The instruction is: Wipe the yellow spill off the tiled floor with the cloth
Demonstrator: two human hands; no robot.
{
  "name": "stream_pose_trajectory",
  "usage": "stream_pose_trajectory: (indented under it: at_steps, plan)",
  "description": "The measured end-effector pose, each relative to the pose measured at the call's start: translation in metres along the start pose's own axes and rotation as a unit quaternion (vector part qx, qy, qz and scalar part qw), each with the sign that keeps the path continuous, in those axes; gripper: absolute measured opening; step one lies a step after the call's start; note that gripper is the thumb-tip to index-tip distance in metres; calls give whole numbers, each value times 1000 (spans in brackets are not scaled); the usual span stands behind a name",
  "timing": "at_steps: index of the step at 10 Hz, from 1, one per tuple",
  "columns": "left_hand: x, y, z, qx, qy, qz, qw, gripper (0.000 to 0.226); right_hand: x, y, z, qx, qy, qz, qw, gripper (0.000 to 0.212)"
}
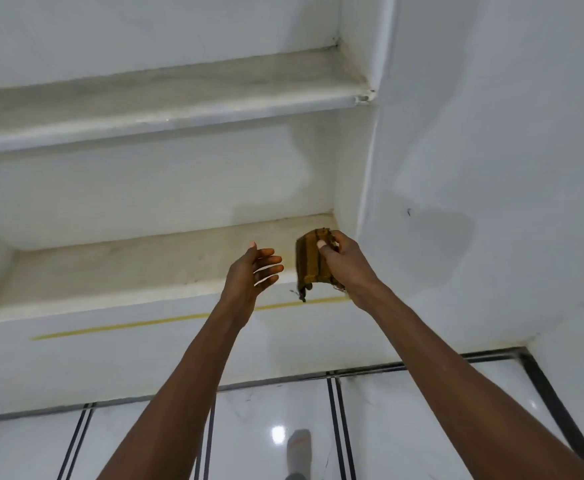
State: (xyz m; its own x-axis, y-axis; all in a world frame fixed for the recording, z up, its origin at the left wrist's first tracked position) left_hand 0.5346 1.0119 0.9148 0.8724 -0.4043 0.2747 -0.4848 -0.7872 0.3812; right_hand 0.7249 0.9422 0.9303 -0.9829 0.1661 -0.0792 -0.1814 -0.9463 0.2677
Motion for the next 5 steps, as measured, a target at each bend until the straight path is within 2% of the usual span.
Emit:
stream_pose_trajectory:
  at_steps: [1,2,3,4,5]
  plan:
    - [-17,-36,-19,2,11,-11,1000,41,12,-48,10,7,-23,9,1000,17]
    - [-27,-68,-26,-13,21,-11,1000,45,3,-86,1,42,51,-12,998,29]
    - [-29,-89,-18,-34,35,9,999,51,-7,-106,-21,94,182,-39,978,37]
    - [-26,-106,-7,-46,41,27,998,52,-16,-112,-41,91,236,-89,963,39]
    - [-21,-113,6,-61,34,47,996,51,-18,-108,-50,60,237,-103,964,39]
Point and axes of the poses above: each hand's wrist, its own y-axis away from the middle knuckle, its own x-axis out of the palm, z = x × y, the point moved 4 cm from there along -y, towards the middle knuckle, and after that the axes turned 13 degrees about z, right-handed, at the moved point
